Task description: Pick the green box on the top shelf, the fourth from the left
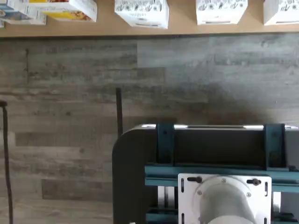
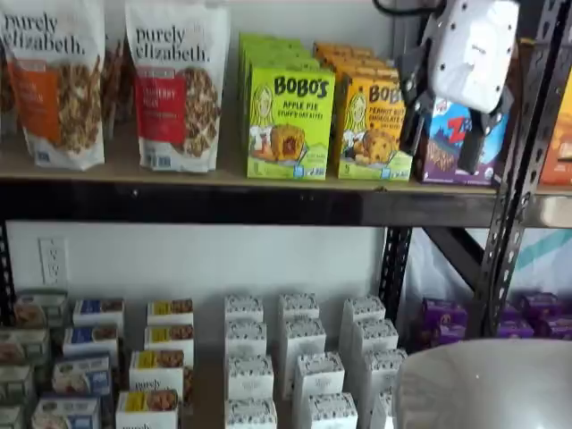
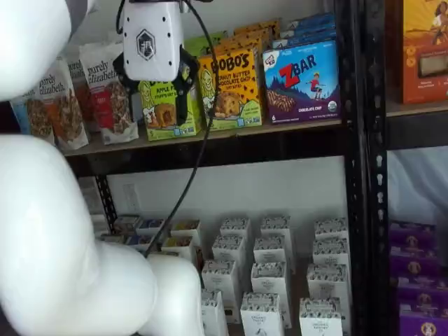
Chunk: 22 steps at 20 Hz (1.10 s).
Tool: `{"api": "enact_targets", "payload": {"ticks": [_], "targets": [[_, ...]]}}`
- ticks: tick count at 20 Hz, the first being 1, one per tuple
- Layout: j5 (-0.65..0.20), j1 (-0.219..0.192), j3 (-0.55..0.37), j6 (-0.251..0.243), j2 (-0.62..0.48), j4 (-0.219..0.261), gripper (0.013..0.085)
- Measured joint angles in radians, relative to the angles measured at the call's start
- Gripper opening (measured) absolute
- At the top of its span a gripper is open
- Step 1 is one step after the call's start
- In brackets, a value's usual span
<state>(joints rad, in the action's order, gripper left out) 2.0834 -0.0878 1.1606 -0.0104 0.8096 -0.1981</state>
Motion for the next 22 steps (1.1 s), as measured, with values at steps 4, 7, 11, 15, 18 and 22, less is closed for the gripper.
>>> {"api": "enact_targets", "payload": {"ticks": [4,7,11,15,18,22], "targets": [[-0.043,0.023,-0.018,-0.015,0.013,0.003,0.085],[-0.086,0.025,-0.038,-0.018,0.031,-0.012,0.085],[-0.132,0.06,-0.059,-0.042,0.044,-0.005,0.085],[-0.211,0.118,-0.101,-0.081,0.07,0.013,0.085],[-0.282,0.155,-0.134,-0.101,0.096,0.038,0.085],[-0.356,0.222,-0.153,-0.15,0.088,0.077,0.085]]}}
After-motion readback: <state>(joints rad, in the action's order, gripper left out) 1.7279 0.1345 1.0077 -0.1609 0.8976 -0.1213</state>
